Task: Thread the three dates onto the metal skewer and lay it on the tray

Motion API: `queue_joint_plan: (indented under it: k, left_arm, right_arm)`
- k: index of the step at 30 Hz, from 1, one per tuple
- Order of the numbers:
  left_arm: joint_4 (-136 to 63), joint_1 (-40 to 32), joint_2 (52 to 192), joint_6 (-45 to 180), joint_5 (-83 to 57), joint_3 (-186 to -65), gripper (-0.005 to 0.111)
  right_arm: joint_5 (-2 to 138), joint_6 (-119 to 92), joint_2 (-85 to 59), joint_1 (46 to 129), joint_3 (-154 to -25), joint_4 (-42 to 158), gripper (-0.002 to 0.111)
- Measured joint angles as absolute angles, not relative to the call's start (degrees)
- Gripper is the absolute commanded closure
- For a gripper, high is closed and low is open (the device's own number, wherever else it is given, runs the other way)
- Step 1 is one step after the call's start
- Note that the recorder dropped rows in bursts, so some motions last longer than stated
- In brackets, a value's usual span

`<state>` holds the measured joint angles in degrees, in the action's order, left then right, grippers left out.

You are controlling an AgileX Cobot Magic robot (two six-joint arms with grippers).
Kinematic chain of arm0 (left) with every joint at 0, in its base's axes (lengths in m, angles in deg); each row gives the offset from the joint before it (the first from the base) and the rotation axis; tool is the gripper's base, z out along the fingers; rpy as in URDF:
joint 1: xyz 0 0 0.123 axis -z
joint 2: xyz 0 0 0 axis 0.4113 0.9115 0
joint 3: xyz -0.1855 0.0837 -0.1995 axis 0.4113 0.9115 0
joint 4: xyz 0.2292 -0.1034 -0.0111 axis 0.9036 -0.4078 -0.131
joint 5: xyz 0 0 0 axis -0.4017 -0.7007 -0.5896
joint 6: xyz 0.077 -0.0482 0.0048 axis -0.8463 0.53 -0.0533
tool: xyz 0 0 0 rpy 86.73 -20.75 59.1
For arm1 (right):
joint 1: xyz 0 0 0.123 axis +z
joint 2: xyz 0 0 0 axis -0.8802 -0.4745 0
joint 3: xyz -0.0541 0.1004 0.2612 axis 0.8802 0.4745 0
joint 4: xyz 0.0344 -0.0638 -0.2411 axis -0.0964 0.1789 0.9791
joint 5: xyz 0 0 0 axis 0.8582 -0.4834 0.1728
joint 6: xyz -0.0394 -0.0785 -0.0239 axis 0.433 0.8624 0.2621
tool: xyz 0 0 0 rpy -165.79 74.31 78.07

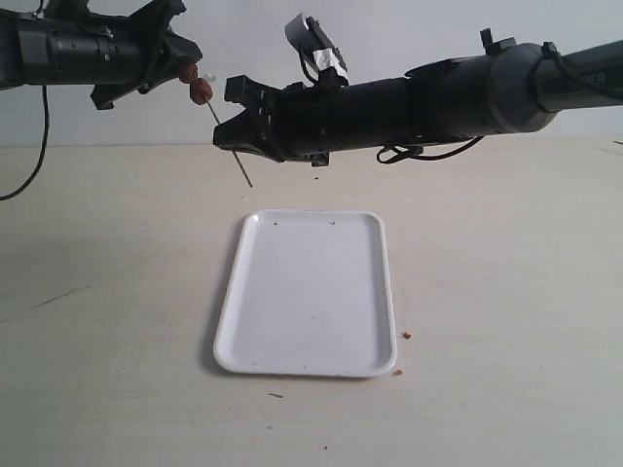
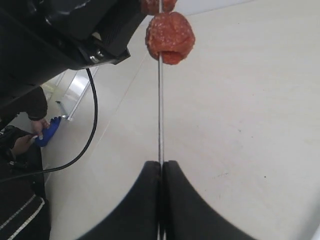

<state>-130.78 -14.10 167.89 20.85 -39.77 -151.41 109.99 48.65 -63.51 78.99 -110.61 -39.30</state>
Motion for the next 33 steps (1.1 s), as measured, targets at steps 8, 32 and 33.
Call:
queue_joint_plan:
  k: [8, 32, 33]
  left_arm:
    - [-130.78, -14.1, 167.89, 20.85, -40.95, -151.41, 0.079]
    - [-130.95, -22.44, 167.89, 20.85, -51.25, -151.41, 0.05]
    - [-129.95, -23.54, 167.89, 20.18, -52.9, -151.41, 0.051]
  right_arm:
    - [109.71, 49.26, -63.51, 78.99, -110.61, -39.67, 0.108]
    - [104.1, 49.81, -63.14, 78.99, -110.81, -24.84, 0.108]
    - [103.31, 49.81, -62.08, 78.99, -110.81, -20.37, 0.108]
